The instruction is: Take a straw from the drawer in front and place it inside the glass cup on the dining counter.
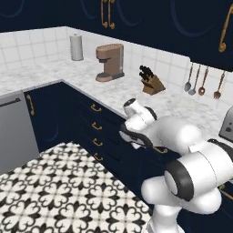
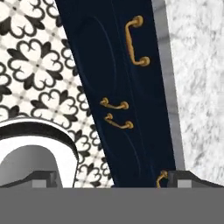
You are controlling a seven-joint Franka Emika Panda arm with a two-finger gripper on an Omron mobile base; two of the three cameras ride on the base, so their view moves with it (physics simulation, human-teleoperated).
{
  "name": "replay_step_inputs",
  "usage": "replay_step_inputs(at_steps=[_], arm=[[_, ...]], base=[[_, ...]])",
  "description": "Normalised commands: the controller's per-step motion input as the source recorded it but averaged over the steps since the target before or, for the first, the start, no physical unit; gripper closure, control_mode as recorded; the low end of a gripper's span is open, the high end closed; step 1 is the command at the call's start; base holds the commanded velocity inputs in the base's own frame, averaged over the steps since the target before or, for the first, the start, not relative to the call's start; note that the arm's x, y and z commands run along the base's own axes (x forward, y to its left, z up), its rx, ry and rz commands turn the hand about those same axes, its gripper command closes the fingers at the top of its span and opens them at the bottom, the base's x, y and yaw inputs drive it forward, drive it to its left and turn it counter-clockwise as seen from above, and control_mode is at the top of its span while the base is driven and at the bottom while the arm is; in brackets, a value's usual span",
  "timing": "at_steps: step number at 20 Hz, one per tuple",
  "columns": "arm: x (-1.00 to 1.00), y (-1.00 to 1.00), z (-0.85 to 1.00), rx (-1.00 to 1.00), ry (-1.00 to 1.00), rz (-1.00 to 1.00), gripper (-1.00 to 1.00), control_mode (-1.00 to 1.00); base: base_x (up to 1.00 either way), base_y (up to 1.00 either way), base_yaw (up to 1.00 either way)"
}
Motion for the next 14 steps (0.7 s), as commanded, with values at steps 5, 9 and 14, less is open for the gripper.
replay_step_inputs(at_steps=[5,9,14], arm=[[0.33,-0.08,-0.90,-0.51,0.25,0.00,-1.00,-1.00],[0.02,-0.15,-0.75,-0.52,0.06,0.00,-1.00,-1.00],[0.12,-0.55,-0.36,-0.14,-0.04,-0.03,-1.00,-1.00]], base=[[0.00,0.00,0.00],[0.00,0.00,0.00],[0.00,0.00,0.00]])
